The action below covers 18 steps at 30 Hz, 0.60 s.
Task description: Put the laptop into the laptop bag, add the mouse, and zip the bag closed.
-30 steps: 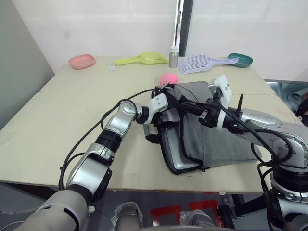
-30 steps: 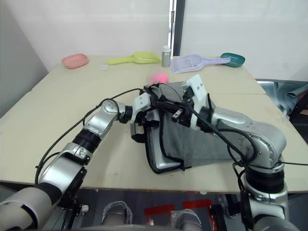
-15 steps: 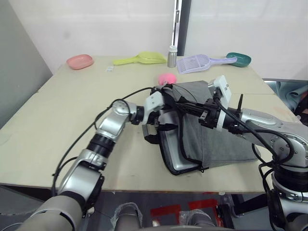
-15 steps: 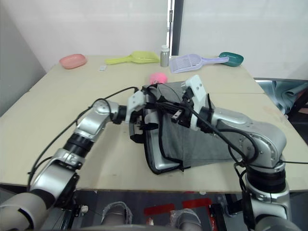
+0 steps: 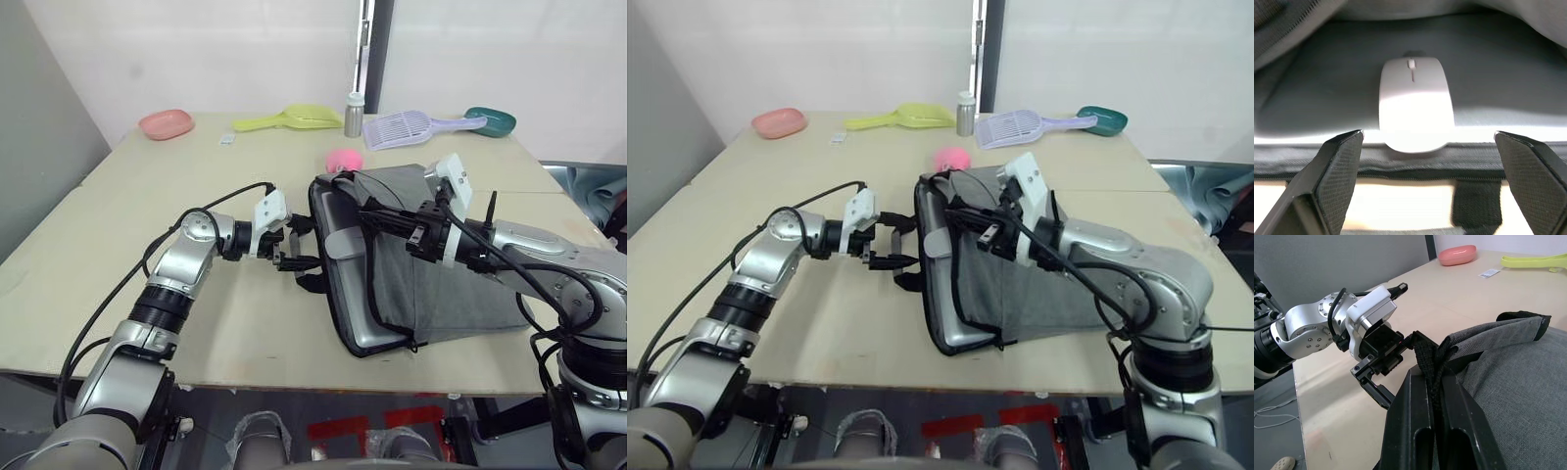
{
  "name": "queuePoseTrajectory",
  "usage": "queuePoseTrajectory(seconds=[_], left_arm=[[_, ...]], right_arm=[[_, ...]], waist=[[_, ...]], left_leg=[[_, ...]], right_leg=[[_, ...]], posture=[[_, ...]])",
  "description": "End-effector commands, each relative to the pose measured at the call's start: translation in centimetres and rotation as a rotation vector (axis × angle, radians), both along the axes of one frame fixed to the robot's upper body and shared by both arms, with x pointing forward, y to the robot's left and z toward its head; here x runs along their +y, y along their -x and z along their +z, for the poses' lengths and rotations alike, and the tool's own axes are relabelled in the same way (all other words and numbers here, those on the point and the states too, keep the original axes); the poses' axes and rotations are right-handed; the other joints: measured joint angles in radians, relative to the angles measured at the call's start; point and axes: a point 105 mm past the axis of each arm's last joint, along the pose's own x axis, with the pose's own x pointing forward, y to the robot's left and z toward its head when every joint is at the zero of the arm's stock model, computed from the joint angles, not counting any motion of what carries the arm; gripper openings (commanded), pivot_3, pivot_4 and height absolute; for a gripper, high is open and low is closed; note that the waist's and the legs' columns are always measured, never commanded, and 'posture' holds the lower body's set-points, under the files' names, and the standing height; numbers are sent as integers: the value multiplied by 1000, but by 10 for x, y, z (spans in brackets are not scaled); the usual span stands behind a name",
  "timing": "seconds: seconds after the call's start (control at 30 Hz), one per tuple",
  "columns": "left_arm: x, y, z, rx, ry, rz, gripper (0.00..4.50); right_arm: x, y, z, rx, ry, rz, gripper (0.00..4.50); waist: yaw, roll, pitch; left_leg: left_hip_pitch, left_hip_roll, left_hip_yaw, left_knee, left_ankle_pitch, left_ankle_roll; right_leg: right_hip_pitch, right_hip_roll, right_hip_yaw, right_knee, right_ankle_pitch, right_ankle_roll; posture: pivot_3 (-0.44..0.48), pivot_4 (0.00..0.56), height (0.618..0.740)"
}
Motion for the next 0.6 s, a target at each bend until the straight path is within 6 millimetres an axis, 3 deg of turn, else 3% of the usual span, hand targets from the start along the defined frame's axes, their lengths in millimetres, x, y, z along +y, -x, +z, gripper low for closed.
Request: queuePoseTrajectory(seconds=[0.03, 0.6], left_arm=[[-7, -4, 6, -16, 61, -8, 4489], [-36, -19, -24, 32, 19, -31, 4489]], right_arm=[[3, 6, 15, -67, -38, 31, 0], [2, 8, 17, -74, -40, 11, 0]], waist=[[0, 0, 0], [2, 0, 0]], left_leg=[[0, 0, 0, 0, 0, 0], [0, 0, 0, 0, 0, 0]], right_leg=[[0, 0, 0, 0, 0, 0], [0, 0, 1, 0, 0, 0]], posture=[[0, 150, 740], [0, 150, 740]])
